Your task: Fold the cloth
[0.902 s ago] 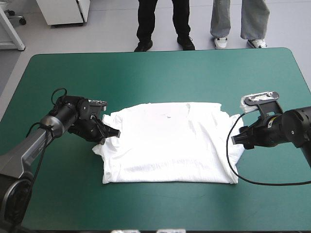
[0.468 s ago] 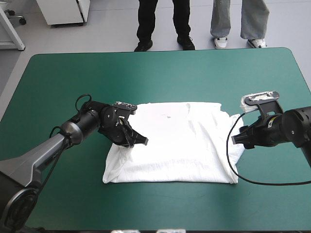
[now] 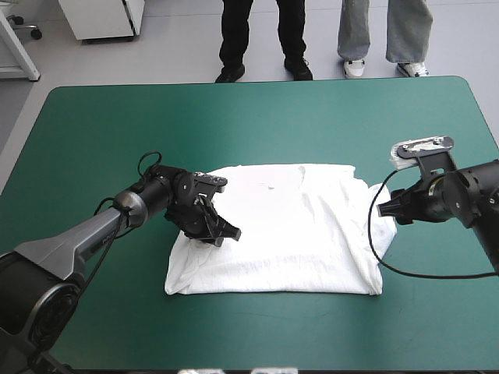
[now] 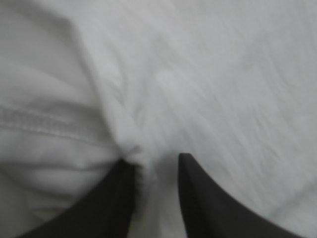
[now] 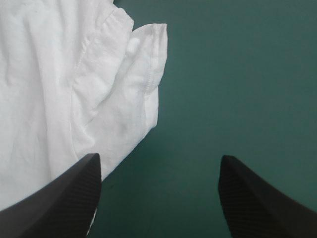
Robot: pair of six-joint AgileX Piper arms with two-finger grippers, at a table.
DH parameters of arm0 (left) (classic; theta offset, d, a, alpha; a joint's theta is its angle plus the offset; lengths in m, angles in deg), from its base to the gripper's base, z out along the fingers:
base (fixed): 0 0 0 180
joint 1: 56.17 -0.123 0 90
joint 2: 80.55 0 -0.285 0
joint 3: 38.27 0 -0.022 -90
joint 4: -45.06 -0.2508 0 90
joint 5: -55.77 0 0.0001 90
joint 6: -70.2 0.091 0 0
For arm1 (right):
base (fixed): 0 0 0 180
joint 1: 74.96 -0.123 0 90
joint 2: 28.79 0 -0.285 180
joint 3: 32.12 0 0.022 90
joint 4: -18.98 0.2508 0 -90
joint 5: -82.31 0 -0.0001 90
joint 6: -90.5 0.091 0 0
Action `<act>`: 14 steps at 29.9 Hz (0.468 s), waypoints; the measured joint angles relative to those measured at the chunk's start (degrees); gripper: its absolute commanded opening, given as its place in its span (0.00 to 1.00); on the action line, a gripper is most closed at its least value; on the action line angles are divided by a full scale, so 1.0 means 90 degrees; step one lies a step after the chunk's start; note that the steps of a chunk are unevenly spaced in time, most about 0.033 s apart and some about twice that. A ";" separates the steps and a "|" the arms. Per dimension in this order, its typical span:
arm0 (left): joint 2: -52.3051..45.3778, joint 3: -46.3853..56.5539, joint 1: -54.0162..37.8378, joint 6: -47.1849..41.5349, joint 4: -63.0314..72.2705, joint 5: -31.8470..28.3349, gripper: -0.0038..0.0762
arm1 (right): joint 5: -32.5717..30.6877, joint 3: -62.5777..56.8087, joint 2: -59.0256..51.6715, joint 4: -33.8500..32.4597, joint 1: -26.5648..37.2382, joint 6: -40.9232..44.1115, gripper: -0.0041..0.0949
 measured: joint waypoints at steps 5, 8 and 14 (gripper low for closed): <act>-0.0338 -0.0275 0.0000 0.0198 0.0251 0.0555 0.74 | 0.0413 0.0000 0.0557 0.0049 0.0000 0.0020 0.68; -0.0803 -0.0668 0.0005 0.0229 0.0316 0.0692 0.74 | 0.0619 0.0000 0.1022 0.0049 0.0000 -0.0002 0.68; -0.1652 -0.1594 0.0012 0.0106 0.0381 0.0975 0.74 | 0.0818 0.0000 0.1922 0.0066 0.0068 -0.0036 0.68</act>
